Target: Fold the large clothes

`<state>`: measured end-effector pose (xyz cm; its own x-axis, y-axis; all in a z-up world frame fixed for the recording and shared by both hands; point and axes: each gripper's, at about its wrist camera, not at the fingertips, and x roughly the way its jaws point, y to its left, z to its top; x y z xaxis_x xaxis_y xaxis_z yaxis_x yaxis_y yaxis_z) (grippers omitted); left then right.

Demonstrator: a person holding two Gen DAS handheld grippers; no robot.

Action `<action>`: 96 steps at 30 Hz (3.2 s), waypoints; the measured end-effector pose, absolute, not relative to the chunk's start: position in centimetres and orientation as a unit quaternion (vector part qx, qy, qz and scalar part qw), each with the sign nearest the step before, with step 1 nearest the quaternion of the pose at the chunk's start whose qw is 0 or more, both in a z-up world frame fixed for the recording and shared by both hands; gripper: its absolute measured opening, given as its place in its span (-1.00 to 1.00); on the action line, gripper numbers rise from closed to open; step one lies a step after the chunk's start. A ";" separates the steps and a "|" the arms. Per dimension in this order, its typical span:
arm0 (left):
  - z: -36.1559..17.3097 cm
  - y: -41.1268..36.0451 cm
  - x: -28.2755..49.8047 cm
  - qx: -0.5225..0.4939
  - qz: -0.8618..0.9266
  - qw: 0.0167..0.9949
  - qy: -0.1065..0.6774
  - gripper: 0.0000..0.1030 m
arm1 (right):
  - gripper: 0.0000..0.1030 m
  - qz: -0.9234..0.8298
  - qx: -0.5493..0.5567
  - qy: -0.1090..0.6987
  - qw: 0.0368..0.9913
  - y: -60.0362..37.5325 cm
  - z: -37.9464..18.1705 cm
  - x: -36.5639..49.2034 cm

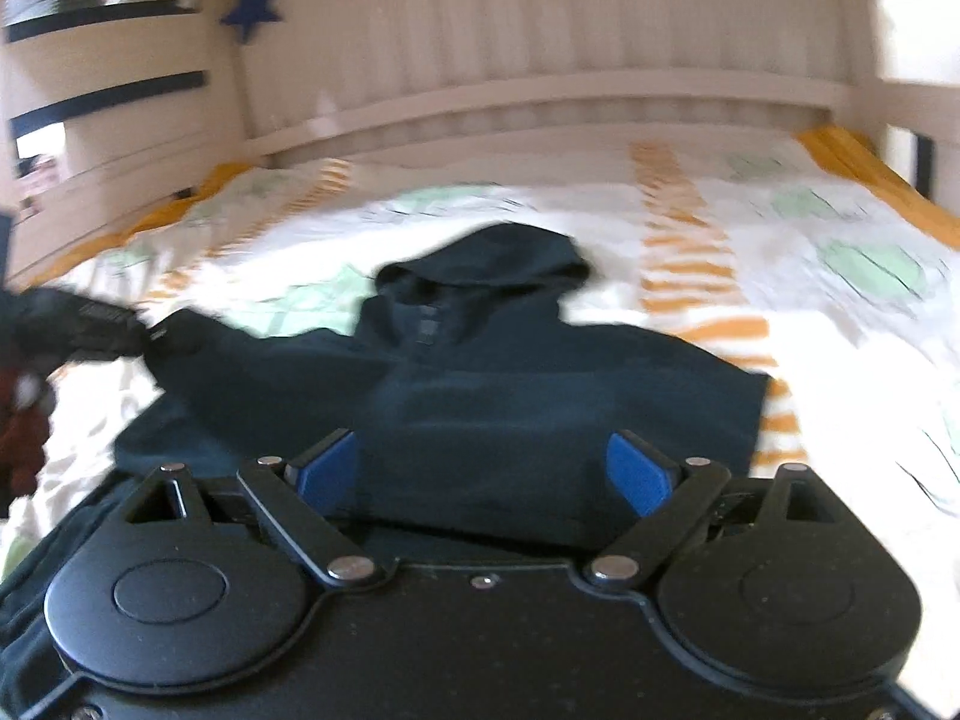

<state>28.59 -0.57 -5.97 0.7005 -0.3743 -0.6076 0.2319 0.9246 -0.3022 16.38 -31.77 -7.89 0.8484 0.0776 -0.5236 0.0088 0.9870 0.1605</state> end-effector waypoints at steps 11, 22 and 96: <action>-7.8 0.2 29.0 -0.061 -0.152 0.914 0.370 -0.67 | 0.78 0.003 0.128 0.379 0.916 -33.5 -11.4 18.3; -11.0 0.3 28.4 -0.029 -0.153 0.919 0.362 -0.53 | 0.85 0.002 0.077 0.388 0.918 -32.3 -11.6 18.5; -8.4 0.3 16.8 -0.012 -0.175 0.893 0.415 0.76 | 0.99 0.039 0.114 0.389 0.913 -31.3 -9.2 16.2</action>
